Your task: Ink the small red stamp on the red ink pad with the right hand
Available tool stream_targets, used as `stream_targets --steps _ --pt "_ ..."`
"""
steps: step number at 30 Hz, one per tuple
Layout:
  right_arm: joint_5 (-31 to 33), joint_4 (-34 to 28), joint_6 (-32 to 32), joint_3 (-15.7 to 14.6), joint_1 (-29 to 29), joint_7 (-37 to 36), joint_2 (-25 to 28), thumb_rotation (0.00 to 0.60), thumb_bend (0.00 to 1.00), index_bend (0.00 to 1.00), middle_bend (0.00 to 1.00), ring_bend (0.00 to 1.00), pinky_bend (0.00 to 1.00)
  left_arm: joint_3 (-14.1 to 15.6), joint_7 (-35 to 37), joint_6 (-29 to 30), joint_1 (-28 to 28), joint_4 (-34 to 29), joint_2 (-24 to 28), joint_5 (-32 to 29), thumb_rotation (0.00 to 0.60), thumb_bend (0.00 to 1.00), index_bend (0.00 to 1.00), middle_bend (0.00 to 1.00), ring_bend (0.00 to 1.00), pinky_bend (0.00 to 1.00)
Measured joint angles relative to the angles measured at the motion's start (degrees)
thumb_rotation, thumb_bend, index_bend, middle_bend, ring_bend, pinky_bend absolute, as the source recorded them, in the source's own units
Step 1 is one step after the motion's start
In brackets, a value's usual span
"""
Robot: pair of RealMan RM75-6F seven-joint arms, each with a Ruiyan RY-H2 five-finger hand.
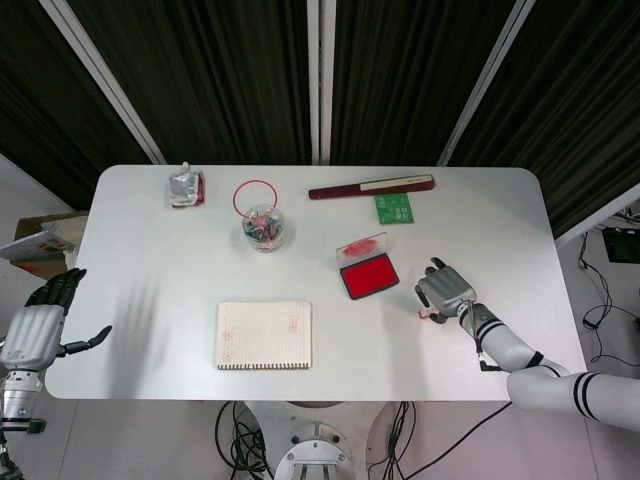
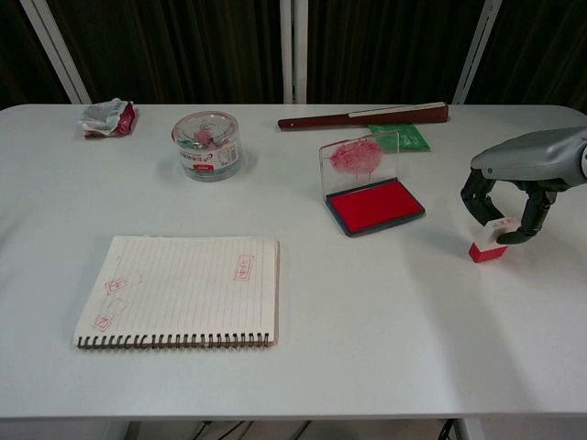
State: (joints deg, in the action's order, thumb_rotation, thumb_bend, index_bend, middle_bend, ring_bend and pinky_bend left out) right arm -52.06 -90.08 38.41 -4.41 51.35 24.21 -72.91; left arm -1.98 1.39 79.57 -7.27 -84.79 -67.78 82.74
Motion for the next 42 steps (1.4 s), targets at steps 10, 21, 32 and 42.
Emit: stream_targets --steps 10,21,32,42 --pt "1.33 0.46 -1.26 -0.67 0.69 0.69 -0.15 0.6 0.28 0.56 0.44 0.15 0.0 -0.15 -0.18 0.02 -0.06 -0.08 0.09 -0.17 0.287 0.16 0.0 0.06 0.08 0.21" --pt "0.06 -1.84 -1.46 -0.84 0.78 -0.23 2.09 0.6 0.27 0.26 0.19 0.01 0.0 -0.08 0.01 -0.04 -0.11 -0.05 0.23 0.01 0.285 0.16 0.0 0.06 0.08 0.21" --pt "-6.9 -8.33 3.25 -0.81 -3.05 -4.62 8.88 0.6 0.23 0.0 0.0 0.0 0.0 -0.01 0.13 0.48 0.01 -0.37 0.51 0.43 0.284 0.16 0.0 0.06 0.08 0.21" --pt "-21.44 -8.78 28.82 -1.87 -18.47 -14.07 12.65 0.6 0.17 0.0 0.0 0.0 0.0 -0.2 0.41 1.95 0.82 -0.49 1.03 0.32 0.274 0.16 0.0 0.06 0.08 0.21"
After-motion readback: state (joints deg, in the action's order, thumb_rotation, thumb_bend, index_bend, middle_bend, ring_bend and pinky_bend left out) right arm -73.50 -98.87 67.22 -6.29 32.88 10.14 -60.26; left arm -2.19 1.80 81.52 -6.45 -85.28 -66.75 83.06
